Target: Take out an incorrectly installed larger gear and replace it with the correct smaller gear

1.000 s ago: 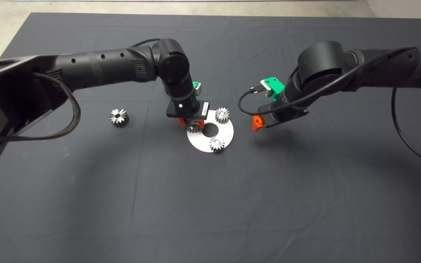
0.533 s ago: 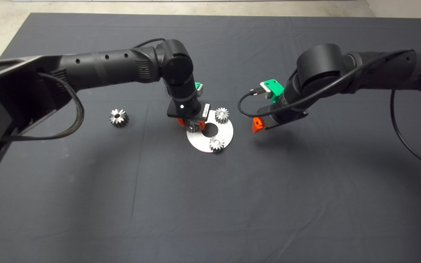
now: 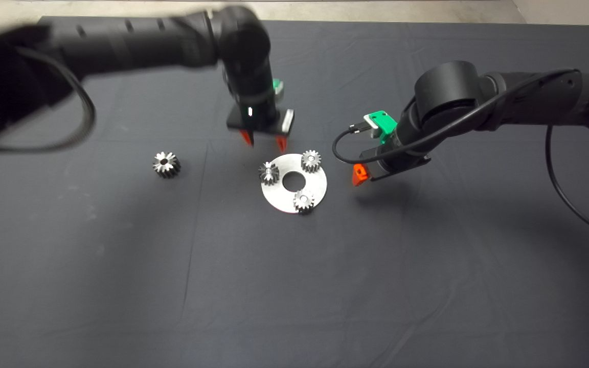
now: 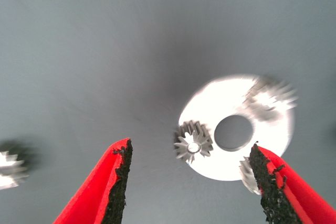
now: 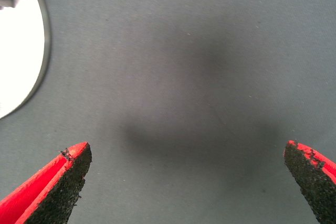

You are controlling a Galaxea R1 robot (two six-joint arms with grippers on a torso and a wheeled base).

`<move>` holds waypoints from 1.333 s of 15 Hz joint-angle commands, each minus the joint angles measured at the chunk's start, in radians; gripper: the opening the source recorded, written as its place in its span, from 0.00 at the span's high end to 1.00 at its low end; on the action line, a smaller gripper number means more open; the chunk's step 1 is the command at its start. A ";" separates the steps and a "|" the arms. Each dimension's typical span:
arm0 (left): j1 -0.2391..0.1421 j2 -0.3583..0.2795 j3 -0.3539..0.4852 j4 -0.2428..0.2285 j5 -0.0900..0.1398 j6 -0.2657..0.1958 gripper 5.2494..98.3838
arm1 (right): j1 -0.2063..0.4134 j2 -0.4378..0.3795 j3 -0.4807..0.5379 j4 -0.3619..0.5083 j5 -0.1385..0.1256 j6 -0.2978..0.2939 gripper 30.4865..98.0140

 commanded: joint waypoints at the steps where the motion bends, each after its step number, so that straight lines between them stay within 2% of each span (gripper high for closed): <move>1: -0.052 -0.034 0.066 -0.063 0.025 -0.009 0.46 | 0.066 -0.008 0.041 -0.011 -0.114 0.004 0.02; 2: -0.054 -0.050 0.095 -0.070 0.025 -0.019 0.42 | 0.071 -0.009 0.061 -0.011 -0.116 0.010 0.02; 4: -0.050 -0.118 0.213 -0.070 0.023 -0.088 0.42 | 0.081 -0.020 0.116 -0.001 -0.116 0.015 0.02; 5: -0.047 -0.166 0.289 -0.069 0.026 -0.118 0.42 | 0.079 -0.053 0.168 0.011 -0.116 0.035 0.02; 8: -0.045 -0.345 0.518 -0.057 0.030 -0.214 0.42 | 0.079 -0.221 0.331 0.022 -0.116 0.085 0.02; 10: -0.042 -0.439 0.618 -0.057 0.032 -0.229 0.42 | 0.081 -0.309 0.443 0.030 -0.116 0.123 0.02; 12: -0.042 -0.519 0.726 -0.057 0.035 -0.271 0.42 | 0.082 -0.372 0.535 0.054 -0.116 0.178 0.02; 15: -0.042 -0.613 0.890 -0.057 0.075 -0.342 0.42 | 0.095 -0.400 0.652 0.063 -0.116 0.252 0.02; 17: -0.042 -0.716 1.018 -0.042 0.077 -0.399 0.42 | 0.121 -0.400 0.734 0.098 -0.116 0.326 0.02; 20: -0.042 -0.824 1.155 -0.027 0.077 -0.472 0.42 | 0.134 -0.394 0.776 0.144 -0.114 0.410 0.02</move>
